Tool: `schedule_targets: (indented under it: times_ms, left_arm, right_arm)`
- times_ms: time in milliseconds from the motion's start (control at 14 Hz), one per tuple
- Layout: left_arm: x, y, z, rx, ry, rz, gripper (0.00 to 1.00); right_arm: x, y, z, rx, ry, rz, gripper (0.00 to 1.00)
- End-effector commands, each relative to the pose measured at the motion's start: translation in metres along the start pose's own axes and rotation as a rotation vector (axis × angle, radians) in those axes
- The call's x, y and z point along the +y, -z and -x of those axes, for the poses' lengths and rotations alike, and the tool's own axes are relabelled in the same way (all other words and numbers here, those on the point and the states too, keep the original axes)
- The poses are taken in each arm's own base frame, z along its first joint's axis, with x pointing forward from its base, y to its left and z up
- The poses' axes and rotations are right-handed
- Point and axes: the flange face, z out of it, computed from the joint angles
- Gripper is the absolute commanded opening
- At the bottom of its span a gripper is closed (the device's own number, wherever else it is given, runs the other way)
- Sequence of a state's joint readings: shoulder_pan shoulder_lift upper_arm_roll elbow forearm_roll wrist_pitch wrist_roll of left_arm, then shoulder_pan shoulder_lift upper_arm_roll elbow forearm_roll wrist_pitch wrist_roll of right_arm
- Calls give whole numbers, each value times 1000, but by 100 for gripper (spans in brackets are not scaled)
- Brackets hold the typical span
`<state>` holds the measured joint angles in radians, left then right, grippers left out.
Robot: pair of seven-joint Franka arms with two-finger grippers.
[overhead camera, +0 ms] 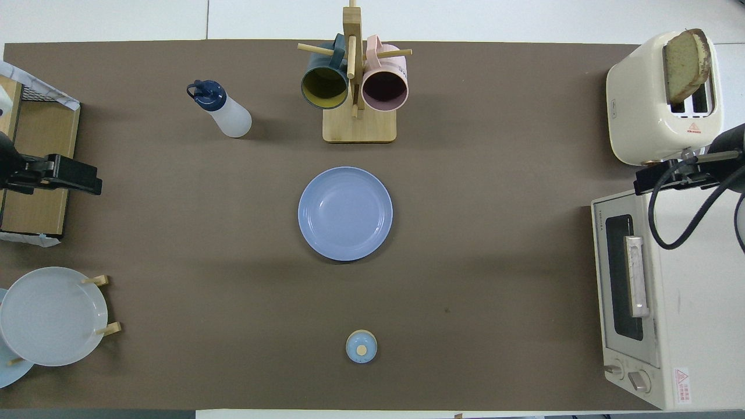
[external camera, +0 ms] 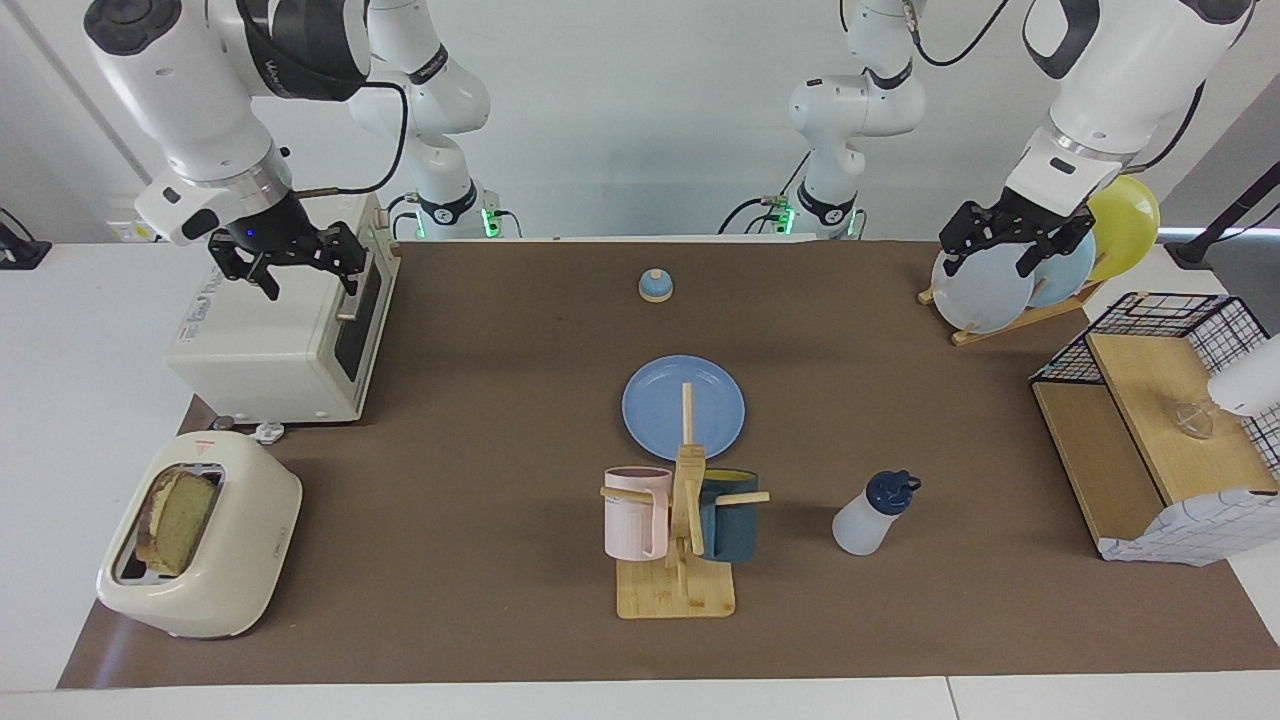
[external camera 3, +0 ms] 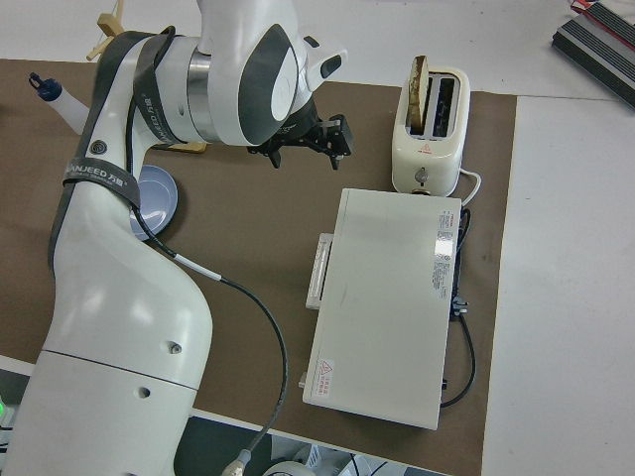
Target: Put bread on plate and add seasoning
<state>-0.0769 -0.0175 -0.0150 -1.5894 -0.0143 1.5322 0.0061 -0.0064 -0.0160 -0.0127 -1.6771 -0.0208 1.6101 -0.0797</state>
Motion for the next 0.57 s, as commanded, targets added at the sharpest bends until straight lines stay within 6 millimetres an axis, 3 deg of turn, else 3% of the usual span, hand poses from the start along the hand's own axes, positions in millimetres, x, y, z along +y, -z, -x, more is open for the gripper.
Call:
schedule_targets:
  times_ms: [0,502]
  left_arm:
    - [-2,3,7,-9,9,6,100]
    - [-8,4,5,12,12,-2,100]
  right_arm:
    - [1,1,5,-7,-13,-6,100]
    - [2,1,5,-7,-15,-6,100]
